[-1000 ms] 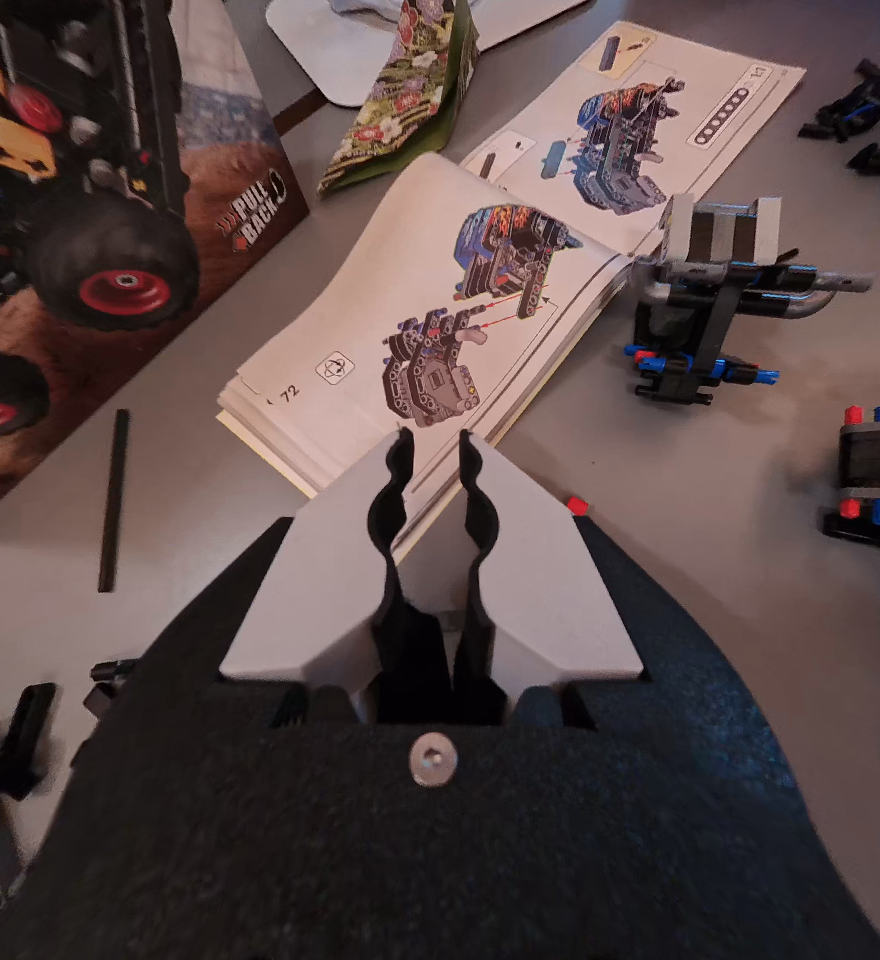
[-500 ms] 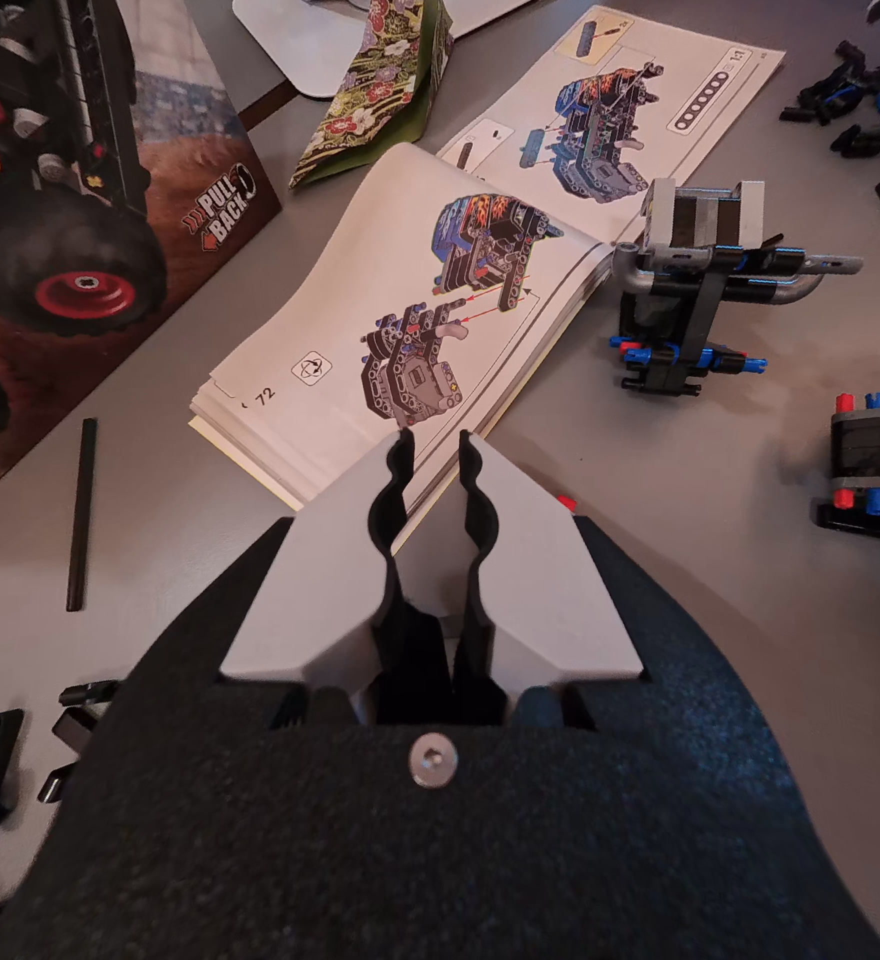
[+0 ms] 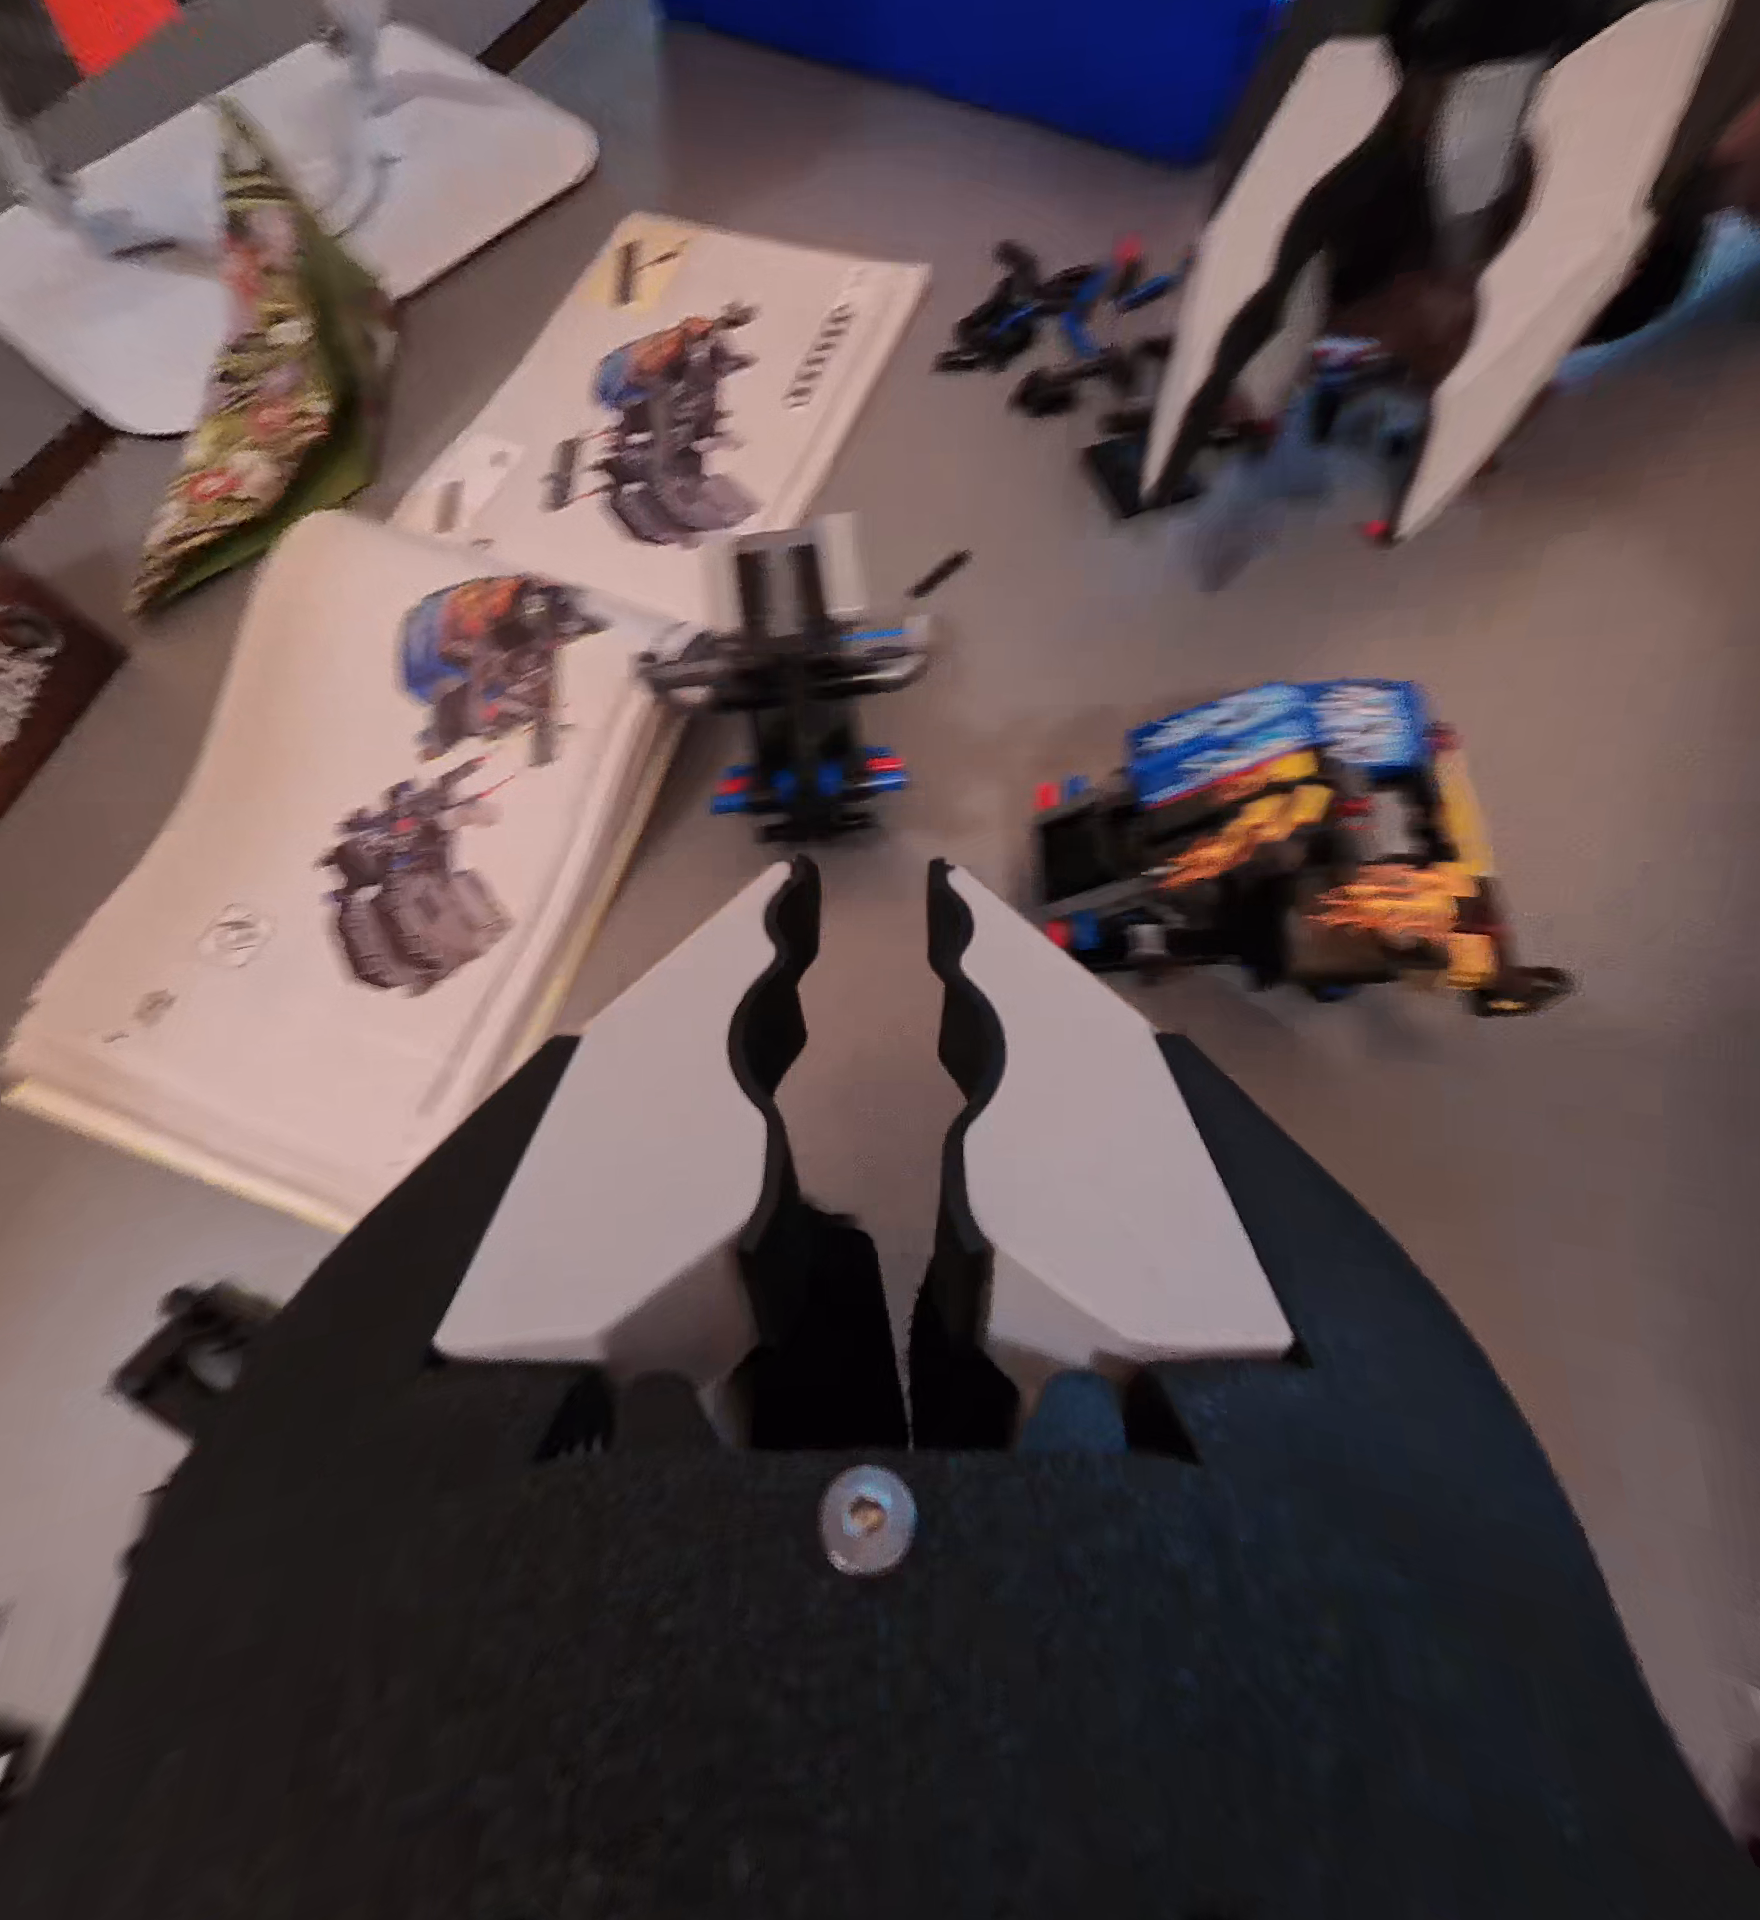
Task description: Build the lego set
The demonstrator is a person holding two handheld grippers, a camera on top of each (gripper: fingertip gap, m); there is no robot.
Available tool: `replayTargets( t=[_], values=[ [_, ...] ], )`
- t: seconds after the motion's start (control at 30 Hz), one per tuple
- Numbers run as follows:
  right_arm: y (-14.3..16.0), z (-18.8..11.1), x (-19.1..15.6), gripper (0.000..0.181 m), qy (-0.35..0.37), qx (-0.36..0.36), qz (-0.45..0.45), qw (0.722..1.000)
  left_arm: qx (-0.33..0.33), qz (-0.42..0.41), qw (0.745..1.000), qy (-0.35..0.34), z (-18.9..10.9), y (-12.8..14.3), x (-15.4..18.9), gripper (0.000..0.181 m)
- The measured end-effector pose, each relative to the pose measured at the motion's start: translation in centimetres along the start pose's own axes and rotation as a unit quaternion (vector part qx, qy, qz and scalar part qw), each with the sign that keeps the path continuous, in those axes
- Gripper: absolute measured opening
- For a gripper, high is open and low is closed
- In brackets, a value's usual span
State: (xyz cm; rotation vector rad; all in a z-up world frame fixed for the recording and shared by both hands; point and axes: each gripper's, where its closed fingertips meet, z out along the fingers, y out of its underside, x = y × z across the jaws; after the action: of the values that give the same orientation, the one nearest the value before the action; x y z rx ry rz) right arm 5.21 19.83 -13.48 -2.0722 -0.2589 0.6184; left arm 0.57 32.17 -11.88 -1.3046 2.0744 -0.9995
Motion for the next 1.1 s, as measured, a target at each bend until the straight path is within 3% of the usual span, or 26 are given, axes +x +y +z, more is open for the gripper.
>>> replayTargets(
  t=[0.13, 0.23, 0.4, 0.5, 0.67, 0.9, 1.1],
  values=[
    [1.0, 1.4, -3.0, 0.056, -0.06, -0.031, -0.007, 0.998, -0.011, -0.012, 0.996, 0.084, -0.7, 0.8, 5.7, 0.025],
    [1.7, 2.2, -4.3, 0.056, -0.076, -0.056, -0.019, 0.995, 0.005, 0.029, 0.997, 0.066, -0.6, 1.5, 7.6, 0.041],
    [1.7, 2.8, -5.1, 0.055, -0.069, -0.057, -0.04, 0.995, 0.088, 0.057, 0.992, 0.073, -0.4, -1.1, 9.8, 0.046],
    [1.7, 3.1, -5.3, 0.053, -0.065, -0.053, -0.034, 0.996, 0.076, 0.06, 0.989, 0.11, 0.4, -1.5, 11.4, 0.052],
    [2.7, 4.0, -5.5, 0.047, -0.053, -0.076, -0.044, 0.995, 0.054, 0.097, 0.989, 0.094, 1.1, -0.7, 12.2, 0.056],
    [1.6, 4.6, -7.5, 0.044, -0.093, -0.044, 0.013, 0.995, 0.027, 0.123, 0.991, 0.051, 1.1, 0.8, 12.9, 0.06],
    [2.6, 5.6, -9.7, 0.045, -0.117, -0.066, -0.01, 0.991, 0.004, 0.141, 0.99, 0.014, -0.1, 2.0, 13.0, 0.05]
  ],
)
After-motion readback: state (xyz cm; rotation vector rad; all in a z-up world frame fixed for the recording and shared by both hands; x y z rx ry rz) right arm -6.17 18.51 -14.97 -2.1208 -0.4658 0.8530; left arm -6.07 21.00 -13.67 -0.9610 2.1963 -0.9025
